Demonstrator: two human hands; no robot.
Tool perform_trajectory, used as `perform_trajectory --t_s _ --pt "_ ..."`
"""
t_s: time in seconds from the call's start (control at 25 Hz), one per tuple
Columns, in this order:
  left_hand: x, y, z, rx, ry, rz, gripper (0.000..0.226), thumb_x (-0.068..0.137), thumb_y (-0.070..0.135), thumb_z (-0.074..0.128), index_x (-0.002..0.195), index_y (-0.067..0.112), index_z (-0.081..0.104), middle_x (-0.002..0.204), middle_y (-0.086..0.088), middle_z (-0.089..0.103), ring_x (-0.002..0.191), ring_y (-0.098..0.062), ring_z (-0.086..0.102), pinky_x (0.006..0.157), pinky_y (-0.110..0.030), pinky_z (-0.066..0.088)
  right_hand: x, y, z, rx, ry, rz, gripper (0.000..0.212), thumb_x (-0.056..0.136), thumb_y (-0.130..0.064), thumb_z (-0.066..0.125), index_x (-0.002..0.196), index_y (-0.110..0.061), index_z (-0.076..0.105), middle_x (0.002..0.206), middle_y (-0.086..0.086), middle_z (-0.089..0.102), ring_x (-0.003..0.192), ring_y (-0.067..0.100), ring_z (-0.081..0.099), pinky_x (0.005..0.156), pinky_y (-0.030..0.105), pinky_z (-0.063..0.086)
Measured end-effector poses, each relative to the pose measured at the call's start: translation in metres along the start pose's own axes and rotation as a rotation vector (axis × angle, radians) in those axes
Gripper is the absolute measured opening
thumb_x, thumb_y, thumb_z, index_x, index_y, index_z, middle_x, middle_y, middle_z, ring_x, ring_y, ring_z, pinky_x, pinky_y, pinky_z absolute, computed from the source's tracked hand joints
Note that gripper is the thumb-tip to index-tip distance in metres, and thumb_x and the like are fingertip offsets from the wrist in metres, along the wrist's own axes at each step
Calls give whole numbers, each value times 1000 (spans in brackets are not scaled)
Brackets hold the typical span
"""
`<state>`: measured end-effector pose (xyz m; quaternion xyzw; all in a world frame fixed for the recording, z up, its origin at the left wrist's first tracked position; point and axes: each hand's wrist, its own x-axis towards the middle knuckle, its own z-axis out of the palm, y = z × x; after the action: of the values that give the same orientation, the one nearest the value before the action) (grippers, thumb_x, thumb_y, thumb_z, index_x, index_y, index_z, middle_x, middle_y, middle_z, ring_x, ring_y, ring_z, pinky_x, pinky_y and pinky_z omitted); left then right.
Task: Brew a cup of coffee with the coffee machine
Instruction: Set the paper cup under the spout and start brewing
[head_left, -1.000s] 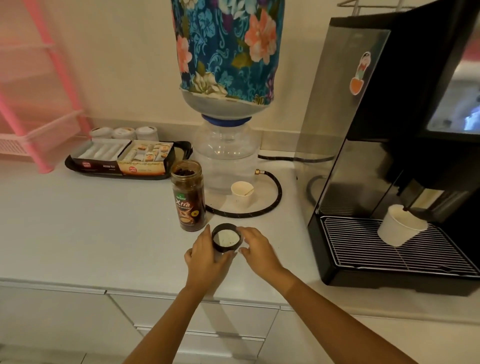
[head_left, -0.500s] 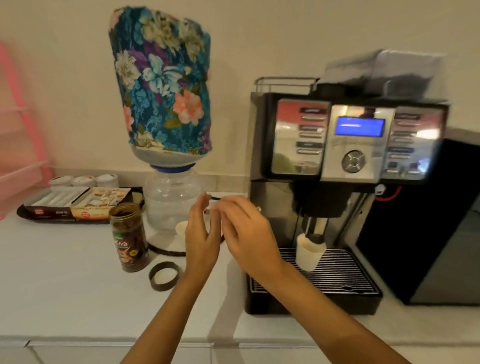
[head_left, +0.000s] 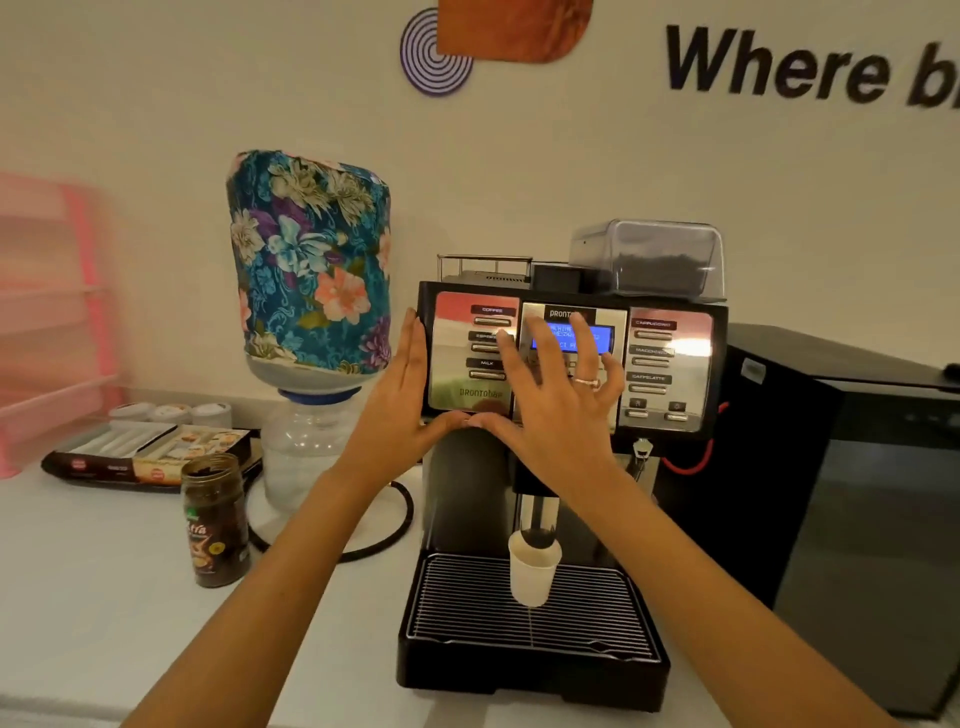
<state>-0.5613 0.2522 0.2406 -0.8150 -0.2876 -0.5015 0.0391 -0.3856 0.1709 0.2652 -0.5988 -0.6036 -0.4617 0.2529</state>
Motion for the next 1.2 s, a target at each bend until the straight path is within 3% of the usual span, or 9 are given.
perform_trajectory --t_s 0.16,0.4,0.6,1.04,1.2 --pt "1 0 -2 113 -35 0 107 81 75 37 149 6 -8 158 -9 -11 142 -3 -12 111 -11 -4 -3 0 12 -25 34 -45 79 77 -75 44 141 -31 33 151 9 33 138 39 16 101 58 16" --pt "0 2 -1 164 -12 3 106 82 73 37 148 2 -5 158 -16 -4 144 -14 -5 112 -12 -4 -5 -3 21 -104 89 -65 88 74 -80 38 143 -26 33 154 9 24 137 39 13 102 58 17" --pt "-1 1 2 55 -8 -4 107 82 71 41 148 2 -7 158 -13 -7 143 -6 -9 111 -9 -2 -8 -7 30 -85 112 -41 93 71 -81 44 145 -26 29 151 12 16 137 39 13 101 57 19" --pt "0 -5 6 79 20 26 106 83 71 39 148 2 -8 158 -18 -4 142 -2 -14 111 -10 -2 -9 -2 28 -50 64 -46 95 69 -76 49 147 -31 19 149 13 15 136 39 16 99 55 20" --pt "-3 -4 5 106 23 11 102 85 68 41 149 3 -3 159 -18 1 144 -9 -5 114 -19 6 -13 -1 26 0 48 -46 95 70 -73 53 148 -31 16 151 14 19 137 38 17 99 54 23"
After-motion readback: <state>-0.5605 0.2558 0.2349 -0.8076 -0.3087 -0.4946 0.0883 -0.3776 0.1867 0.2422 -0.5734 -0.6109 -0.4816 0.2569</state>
